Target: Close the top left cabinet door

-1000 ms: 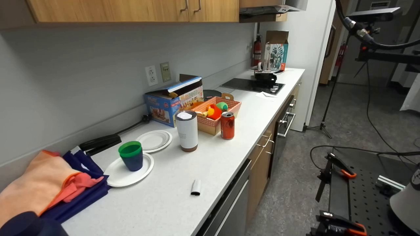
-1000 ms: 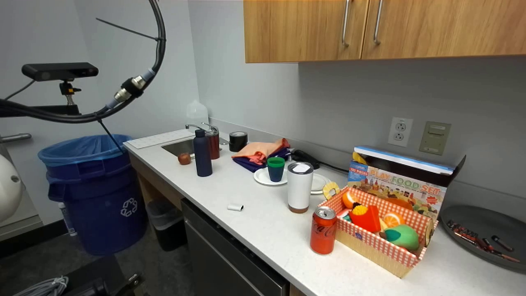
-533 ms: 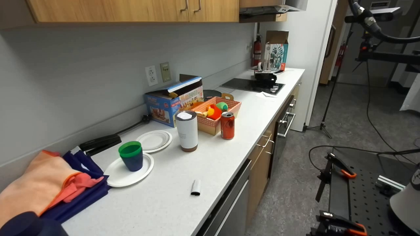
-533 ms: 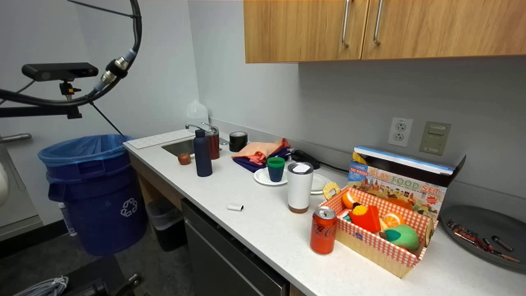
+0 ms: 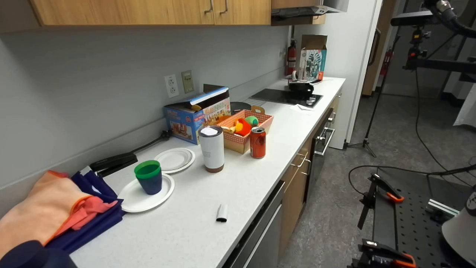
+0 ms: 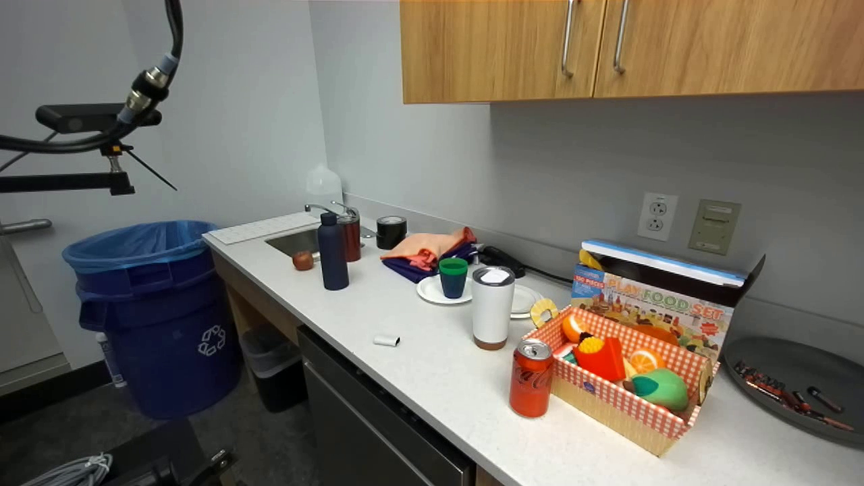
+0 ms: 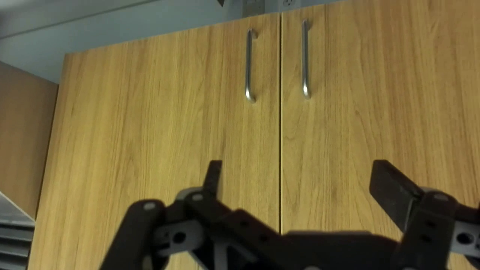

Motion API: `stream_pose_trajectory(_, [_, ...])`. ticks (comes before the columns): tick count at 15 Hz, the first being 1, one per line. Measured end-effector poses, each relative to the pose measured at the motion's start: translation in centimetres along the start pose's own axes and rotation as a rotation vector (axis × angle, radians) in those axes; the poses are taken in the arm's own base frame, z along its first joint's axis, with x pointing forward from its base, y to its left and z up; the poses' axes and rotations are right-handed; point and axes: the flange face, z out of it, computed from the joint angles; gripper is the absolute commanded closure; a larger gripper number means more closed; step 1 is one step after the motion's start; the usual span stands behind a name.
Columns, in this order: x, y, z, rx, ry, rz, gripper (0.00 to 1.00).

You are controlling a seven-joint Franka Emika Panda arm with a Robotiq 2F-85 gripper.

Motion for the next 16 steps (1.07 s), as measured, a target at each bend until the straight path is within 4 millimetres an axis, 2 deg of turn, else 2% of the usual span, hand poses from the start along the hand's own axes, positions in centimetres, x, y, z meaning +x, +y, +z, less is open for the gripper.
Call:
stream_pose_trajectory(6, [-1.1, 0.3, -0.4, 0.045, -0.088, 0.087, 0.0])
stream_pose_trajectory(16, [-2.2, 1.3, -1.4, 0.037, -0.09, 0.127, 0.0])
